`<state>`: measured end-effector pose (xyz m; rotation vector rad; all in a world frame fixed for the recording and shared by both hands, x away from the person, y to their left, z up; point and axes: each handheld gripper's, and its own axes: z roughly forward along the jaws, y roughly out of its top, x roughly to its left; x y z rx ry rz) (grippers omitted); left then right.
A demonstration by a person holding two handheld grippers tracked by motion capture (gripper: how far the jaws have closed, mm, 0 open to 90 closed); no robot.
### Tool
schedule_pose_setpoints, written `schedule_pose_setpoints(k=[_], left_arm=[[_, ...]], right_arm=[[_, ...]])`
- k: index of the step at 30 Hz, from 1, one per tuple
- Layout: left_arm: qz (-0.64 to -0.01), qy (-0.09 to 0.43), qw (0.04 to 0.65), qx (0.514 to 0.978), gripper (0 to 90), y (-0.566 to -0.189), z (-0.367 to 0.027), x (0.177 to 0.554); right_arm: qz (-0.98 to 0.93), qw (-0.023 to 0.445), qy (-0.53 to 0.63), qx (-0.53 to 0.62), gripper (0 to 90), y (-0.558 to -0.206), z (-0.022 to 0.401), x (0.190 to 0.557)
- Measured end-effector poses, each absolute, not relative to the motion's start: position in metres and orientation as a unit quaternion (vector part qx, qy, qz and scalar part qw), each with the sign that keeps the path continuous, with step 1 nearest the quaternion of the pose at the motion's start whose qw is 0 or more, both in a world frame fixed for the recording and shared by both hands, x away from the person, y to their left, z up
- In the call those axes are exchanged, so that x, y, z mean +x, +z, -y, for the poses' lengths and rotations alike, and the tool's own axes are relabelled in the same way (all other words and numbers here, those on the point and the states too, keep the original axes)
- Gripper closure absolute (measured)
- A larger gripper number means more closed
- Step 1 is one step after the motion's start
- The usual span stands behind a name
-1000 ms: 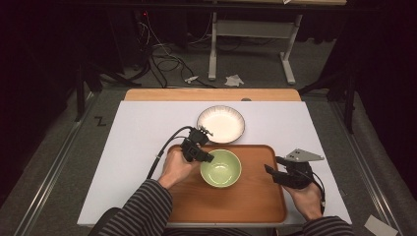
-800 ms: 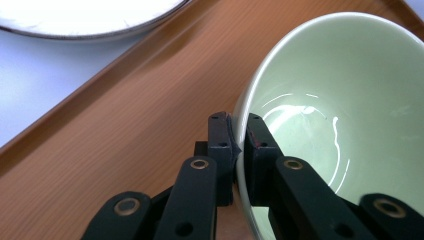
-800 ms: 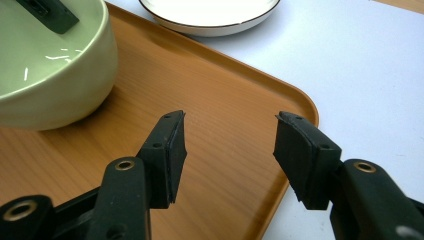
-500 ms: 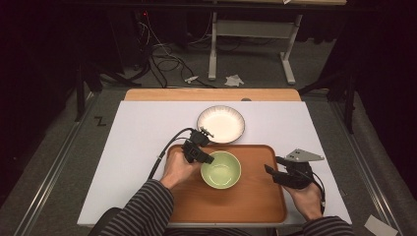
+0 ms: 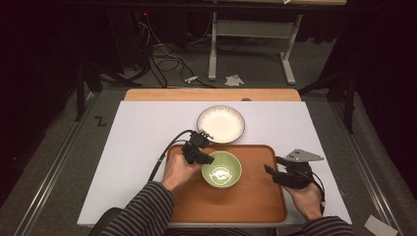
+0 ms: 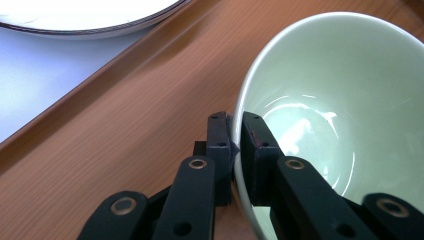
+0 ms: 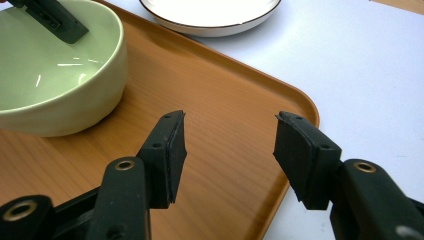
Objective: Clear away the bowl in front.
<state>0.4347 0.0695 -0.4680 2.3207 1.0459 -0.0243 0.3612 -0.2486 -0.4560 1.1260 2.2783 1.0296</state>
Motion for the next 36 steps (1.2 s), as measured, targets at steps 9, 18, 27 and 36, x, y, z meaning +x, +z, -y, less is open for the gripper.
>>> schedule_pose_setpoints(k=[9, 18, 27, 36], left_arm=[[-0.394, -0.01, 0.321, 0.861, 65.4, -0.462, -0.079, 0.434], [-0.409, 0.012, 0.358, 0.839, 57.0, -0.452, -0.105, 0.424], [-0.415, 0.025, 0.386, 0.823, 54.2, -0.444, -0.125, 0.411], [-0.419, 0.027, 0.402, 0.814, 53.1, -0.44, -0.137, 0.4]], right_arm=[[-0.815, 0.197, 0.369, 0.402, 47.9, -0.457, 0.248, 0.362], [-0.815, 0.196, 0.367, 0.403, 47.9, -0.457, 0.249, 0.362], [-0.815, 0.197, 0.367, 0.402, 47.9, -0.457, 0.248, 0.363], [-0.815, 0.196, 0.367, 0.403, 47.9, -0.457, 0.248, 0.363]])
